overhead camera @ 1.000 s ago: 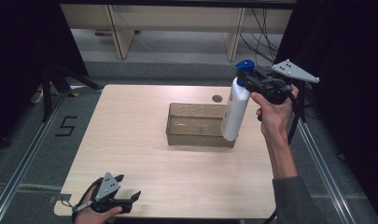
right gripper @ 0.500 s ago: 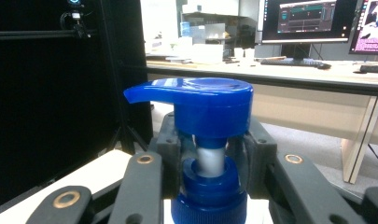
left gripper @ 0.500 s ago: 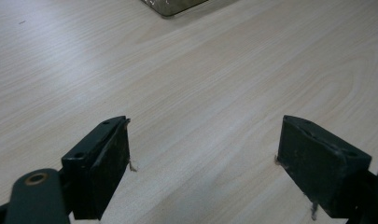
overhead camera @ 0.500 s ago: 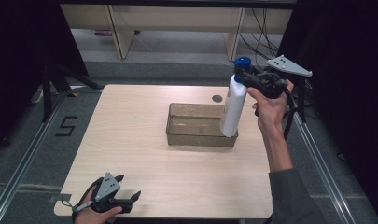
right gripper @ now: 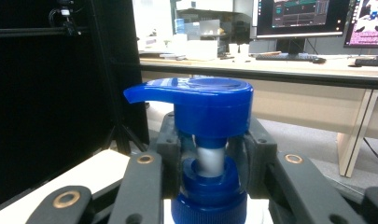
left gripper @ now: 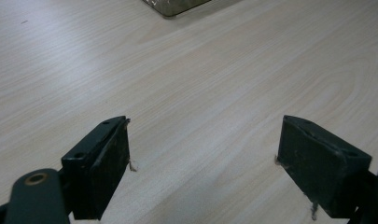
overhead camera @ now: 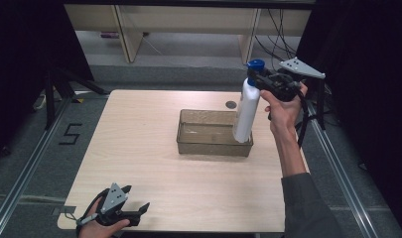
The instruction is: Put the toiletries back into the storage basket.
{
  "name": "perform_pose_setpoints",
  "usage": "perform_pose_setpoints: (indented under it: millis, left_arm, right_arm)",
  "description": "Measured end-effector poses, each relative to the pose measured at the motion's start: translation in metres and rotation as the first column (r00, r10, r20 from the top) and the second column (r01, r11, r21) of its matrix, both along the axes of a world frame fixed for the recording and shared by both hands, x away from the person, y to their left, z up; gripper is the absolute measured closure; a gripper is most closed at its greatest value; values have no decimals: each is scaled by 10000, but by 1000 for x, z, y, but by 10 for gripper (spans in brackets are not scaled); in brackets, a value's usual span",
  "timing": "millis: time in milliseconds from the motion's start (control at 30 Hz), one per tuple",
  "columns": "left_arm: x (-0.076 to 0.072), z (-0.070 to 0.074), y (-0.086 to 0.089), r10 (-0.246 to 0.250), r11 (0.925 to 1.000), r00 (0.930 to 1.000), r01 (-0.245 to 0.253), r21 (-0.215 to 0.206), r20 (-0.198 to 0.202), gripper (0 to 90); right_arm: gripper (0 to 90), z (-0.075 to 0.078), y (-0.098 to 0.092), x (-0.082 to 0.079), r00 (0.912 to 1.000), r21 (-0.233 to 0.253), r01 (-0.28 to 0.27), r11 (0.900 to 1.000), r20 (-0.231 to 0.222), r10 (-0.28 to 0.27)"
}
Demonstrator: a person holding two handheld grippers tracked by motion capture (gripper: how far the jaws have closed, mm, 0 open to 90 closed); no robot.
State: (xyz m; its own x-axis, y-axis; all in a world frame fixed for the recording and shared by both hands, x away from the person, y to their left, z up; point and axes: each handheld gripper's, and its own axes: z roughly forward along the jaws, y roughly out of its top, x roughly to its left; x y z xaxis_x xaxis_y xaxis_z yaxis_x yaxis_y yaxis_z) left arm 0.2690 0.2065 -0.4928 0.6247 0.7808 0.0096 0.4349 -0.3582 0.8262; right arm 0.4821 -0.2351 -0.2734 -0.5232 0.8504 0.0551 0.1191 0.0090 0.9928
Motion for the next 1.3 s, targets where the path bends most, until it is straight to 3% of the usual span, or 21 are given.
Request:
perform_pose_setpoints:
  millis: [300, 700, 1300]
  left_arm:
    - [0, 0, 0, -65, 9999, 10000, 65, 78, -8, 162]
    - [0, 0, 0, -46, 10000, 10000, 46, 64, -25, 162]
    - [0, 0, 0, -67, 9999, 10000, 67, 104, 9, 162]
  right_arm:
    - [663, -7, 0, 6, 9997, 208, 85, 9997, -246, -80]
    - [662, -18, -3, 17, 9992, -29, 230, 9997, -335, -231]
    - [661, -41, -8, 22, 9973, 121, 304, 9995, -679, -295]
